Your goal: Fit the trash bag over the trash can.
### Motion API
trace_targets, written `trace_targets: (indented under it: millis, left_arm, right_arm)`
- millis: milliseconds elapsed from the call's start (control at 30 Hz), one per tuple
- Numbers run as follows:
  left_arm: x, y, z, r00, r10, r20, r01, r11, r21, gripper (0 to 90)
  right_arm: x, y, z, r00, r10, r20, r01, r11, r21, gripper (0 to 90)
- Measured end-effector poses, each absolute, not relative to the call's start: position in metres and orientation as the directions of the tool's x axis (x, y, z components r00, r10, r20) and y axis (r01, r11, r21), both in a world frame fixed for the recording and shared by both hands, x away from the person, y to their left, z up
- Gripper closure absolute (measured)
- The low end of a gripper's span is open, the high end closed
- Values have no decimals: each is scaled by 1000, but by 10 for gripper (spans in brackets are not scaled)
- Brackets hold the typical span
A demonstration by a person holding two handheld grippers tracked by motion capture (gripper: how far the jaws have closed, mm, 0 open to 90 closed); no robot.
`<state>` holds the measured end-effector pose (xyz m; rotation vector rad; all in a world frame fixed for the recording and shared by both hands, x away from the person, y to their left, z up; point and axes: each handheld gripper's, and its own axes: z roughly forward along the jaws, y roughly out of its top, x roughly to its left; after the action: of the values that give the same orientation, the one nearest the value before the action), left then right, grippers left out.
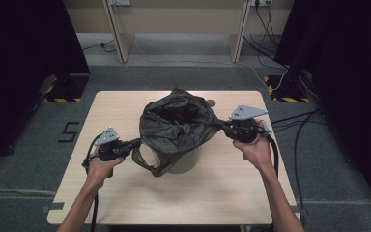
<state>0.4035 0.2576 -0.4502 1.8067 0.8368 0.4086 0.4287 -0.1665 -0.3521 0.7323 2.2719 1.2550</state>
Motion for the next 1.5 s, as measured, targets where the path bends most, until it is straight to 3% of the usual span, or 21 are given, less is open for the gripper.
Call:
trace_targets:
  millis: [267, 333, 367, 400, 533, 700, 867, 900, 1067, 1233, 1367, 1500]
  left_arm:
    - [403, 257, -467, 687, 715, -127, 383, -208, 900, 896]
    - [399, 255, -468, 692, 713, -114, 379, -225, 898, 894]
    - [399, 255, -468, 692, 713, -114, 379, -225, 898, 891]
    - [394, 253, -466, 700, 706, -110, 370, -227, 901, 880]
    - [382, 245, -462, 723, 686, -84, 343, -251, 905, 848]
    - [368, 231, -459, 759, 648, -55, 324, -303, 896, 788]
    - [361, 231, -456, 771, 634, -51, 324, -323, 889, 684]
    - [358, 235, -451, 763, 644, -57, 342, -327, 881, 555]
    - [354, 254, -441, 735, 672, -91, 369, -284, 885, 340]
    - [357, 276, -427, 705, 698, -130, 361, -195, 912, 273]
    - [362, 282, -418, 686, 716, -131, 350, -167, 922, 272]
    - [373, 283, -407, 677, 723, -137, 335, -137, 932, 271]
  right_arm:
    - [434, -170, -388, -779, 622, -75, 295, 470, 832, 896]
    - [433, -172, -388, -767, 637, -74, 307, 465, 830, 784]
    - [433, -172, -388, -767, 637, -74, 307, 465, 830, 784]
    - [429, -175, -381, -729, 681, -70, 314, 424, 850, 633]
    - [418, -177, -356, -695, 719, -29, 283, 310, 908, 468]
    - [410, -152, -344, -704, 708, -53, 256, 323, 911, 432]
    - [423, -138, -349, -693, 720, -37, 281, 317, 906, 483]
    - [434, -136, -351, -686, 728, -13, 297, 296, 908, 532]
    - [462, -138, -354, -678, 735, 9, 310, 275, 910, 630]
    - [492, -135, -354, -721, 691, 49, 322, 272, 907, 687]
    - [506, -129, -349, -728, 683, 48, 330, 289, 899, 612]
    - [493, -128, -339, -696, 717, 35, 338, 284, 897, 453]
